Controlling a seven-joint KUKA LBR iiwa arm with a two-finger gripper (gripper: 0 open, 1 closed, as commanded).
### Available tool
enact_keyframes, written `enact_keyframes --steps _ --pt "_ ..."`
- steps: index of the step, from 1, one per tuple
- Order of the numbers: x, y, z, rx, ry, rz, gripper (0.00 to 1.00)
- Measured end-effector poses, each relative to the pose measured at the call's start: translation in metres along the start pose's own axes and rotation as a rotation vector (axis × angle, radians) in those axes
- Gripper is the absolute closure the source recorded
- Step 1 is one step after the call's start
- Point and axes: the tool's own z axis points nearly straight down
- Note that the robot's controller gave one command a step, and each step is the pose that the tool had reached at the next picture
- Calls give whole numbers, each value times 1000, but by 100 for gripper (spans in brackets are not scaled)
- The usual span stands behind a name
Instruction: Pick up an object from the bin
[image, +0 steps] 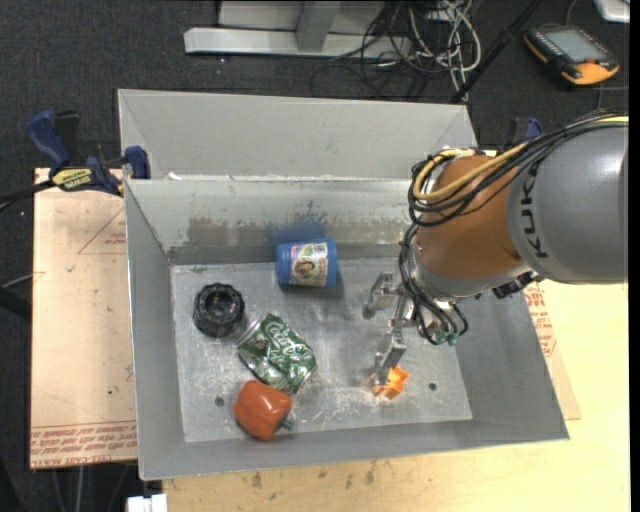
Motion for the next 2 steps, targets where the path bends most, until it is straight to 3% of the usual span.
enact_keyframes --steps 1,2 --pt "0 0 0 0 0 0 0" --pt "26 -45 30 -6 -3 -406 100"
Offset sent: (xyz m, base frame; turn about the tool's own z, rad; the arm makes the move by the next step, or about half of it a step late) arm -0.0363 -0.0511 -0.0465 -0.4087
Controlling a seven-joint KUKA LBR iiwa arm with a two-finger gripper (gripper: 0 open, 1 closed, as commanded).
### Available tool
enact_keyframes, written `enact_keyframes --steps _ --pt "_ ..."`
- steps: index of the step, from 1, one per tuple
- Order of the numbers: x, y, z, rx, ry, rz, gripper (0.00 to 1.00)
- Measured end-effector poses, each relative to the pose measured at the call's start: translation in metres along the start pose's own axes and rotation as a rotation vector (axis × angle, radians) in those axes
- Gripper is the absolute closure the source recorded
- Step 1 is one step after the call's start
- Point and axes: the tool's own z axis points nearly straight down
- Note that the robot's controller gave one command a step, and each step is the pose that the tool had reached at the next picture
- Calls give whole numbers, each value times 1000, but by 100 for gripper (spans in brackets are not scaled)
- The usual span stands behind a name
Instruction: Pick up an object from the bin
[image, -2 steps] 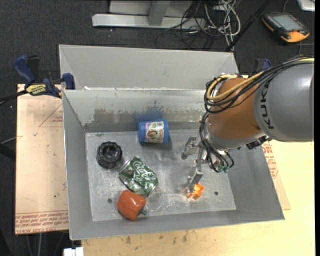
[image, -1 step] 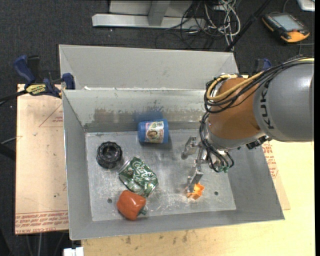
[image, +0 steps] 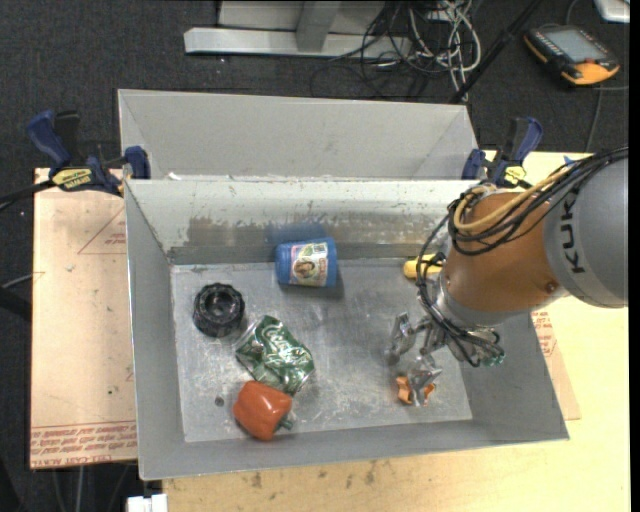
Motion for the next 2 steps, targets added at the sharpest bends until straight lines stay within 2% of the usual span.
enact_keyframes --steps 1,2 --pt "0 0 0 0 0 0 100" --pt "-1 2 -1 3 14 -5 100"
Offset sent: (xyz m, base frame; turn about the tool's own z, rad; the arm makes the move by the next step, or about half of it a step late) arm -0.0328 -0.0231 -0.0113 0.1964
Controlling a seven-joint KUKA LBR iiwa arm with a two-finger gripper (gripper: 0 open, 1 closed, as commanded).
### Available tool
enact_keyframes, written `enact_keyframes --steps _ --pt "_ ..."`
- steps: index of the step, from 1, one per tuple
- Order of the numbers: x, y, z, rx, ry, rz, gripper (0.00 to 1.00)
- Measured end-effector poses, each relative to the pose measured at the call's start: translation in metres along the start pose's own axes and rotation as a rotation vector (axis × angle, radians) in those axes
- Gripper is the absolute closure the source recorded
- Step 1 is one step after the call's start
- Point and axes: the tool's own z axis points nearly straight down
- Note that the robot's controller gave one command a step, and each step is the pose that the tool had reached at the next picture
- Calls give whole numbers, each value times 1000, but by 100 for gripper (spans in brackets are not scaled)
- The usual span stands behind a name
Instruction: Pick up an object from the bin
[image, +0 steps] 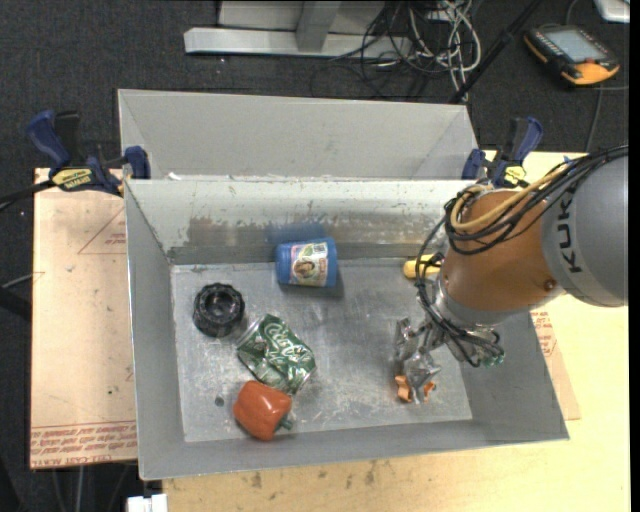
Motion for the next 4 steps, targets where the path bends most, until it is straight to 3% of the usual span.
enact_keyframes --steps 1,2,3,4 --pt "4 -6 0 -5 -8 22 100" --pt "18 -16 -2 -2 -29 96 100" --pt "0 -6 -158 7 -18 73 100" --pt "2 -6 -154 3 -10 75 100"
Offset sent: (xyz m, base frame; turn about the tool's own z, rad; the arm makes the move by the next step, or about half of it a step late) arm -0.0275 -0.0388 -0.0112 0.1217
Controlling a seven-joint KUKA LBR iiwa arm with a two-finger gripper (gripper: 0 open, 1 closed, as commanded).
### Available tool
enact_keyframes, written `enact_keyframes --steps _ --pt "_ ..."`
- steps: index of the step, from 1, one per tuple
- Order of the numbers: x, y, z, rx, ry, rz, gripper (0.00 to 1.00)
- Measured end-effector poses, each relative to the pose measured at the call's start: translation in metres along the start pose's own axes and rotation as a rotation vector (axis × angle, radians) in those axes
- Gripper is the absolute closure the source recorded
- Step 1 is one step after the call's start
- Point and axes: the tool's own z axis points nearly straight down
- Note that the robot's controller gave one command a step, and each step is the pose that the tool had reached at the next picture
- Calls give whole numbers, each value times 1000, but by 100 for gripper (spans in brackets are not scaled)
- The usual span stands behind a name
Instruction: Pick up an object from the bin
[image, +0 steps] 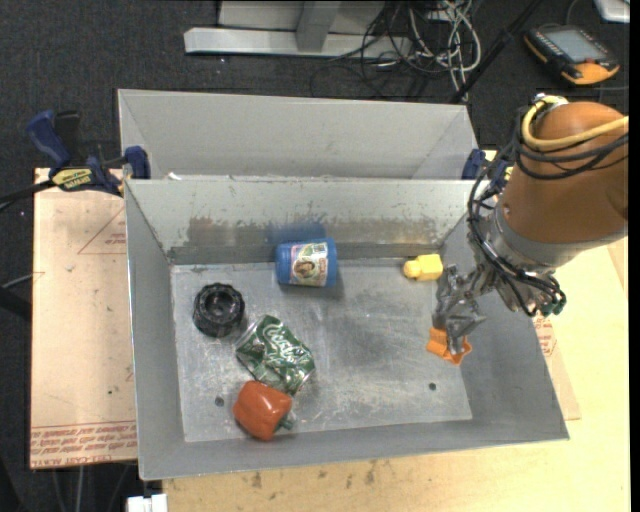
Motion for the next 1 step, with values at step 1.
enact_keyframes --steps 1 --pt "-8 6 11 2 -1 -115 100"
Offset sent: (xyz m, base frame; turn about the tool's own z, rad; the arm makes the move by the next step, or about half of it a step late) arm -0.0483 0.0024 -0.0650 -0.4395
